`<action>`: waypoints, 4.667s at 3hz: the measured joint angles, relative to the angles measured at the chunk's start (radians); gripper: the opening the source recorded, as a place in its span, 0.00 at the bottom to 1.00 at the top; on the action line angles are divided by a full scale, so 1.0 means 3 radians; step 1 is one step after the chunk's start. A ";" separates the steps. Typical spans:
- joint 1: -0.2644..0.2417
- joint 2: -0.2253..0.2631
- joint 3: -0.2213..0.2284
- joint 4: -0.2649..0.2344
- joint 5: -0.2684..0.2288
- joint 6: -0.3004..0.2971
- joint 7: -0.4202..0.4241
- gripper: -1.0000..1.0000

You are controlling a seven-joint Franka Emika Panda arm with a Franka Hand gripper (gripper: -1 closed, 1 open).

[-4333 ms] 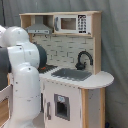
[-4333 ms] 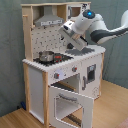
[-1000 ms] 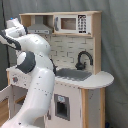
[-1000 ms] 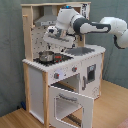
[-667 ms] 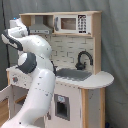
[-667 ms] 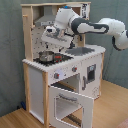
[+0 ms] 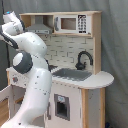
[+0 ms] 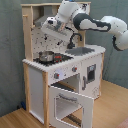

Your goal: Play with the kitchen

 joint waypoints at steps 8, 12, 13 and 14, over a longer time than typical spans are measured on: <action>0.0123 0.0591 -0.0159 0.0275 -0.0219 -0.0794 0.0987 0.00; -0.0159 0.0370 0.0086 0.0414 -0.0200 -0.1810 0.1136 0.00; -0.0290 0.0348 0.0256 0.0412 -0.0201 -0.2088 0.1274 0.00; -0.0364 0.0331 0.0428 0.0406 -0.0203 -0.2330 0.1433 0.00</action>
